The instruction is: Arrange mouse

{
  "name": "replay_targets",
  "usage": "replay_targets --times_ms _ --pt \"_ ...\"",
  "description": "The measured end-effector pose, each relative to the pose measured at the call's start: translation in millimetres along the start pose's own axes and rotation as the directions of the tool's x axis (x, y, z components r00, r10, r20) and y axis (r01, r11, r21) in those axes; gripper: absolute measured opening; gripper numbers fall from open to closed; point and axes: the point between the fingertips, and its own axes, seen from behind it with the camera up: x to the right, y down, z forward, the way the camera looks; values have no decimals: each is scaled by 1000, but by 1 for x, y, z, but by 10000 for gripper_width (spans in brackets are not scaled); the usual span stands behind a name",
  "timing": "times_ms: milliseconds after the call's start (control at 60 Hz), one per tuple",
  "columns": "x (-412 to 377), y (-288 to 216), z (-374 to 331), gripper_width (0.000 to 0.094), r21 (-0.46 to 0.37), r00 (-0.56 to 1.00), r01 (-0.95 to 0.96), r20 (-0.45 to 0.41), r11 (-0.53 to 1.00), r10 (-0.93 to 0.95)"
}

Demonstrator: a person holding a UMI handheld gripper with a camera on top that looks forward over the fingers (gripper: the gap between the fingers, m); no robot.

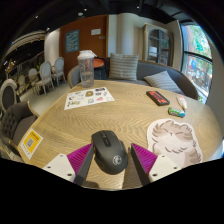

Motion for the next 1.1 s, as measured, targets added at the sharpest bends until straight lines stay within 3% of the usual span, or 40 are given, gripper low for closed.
replay_targets --times_ms 67,200,267,283,383,400,433,550,650,783,883,917,950,1033,1100 --pt "4 -24 26 718 -22 1000 -15 15 1000 16" --pt "2 -19 24 569 -37 1000 4 -22 999 -5" --pt "-6 -24 25 483 13 1000 24 -11 1000 -24" --pt "-6 -29 21 425 35 1000 29 -5 999 -29" --pt "11 -76 -19 425 118 993 -113 56 987 107" --pt "18 -102 -27 424 134 991 -130 62 982 122" --pt "29 -101 -40 425 173 990 -139 48 975 132" --pt "130 -120 -86 423 266 982 -103 -128 958 141" --pt "186 -84 -78 422 205 962 -105 -225 973 152" --pt "219 -22 -44 421 80 953 -148 -256 986 164" --pt "233 8 -29 420 31 946 -170 -274 985 172" --pt "234 13 -26 429 21 944 -180 -276 983 179" --pt "237 10 -26 473 46 945 -169 -276 985 175" --pt "234 12 -24 587 8 957 -151 -250 988 148" --pt "229 5 -33 879 34 970 -128 -203 991 133"
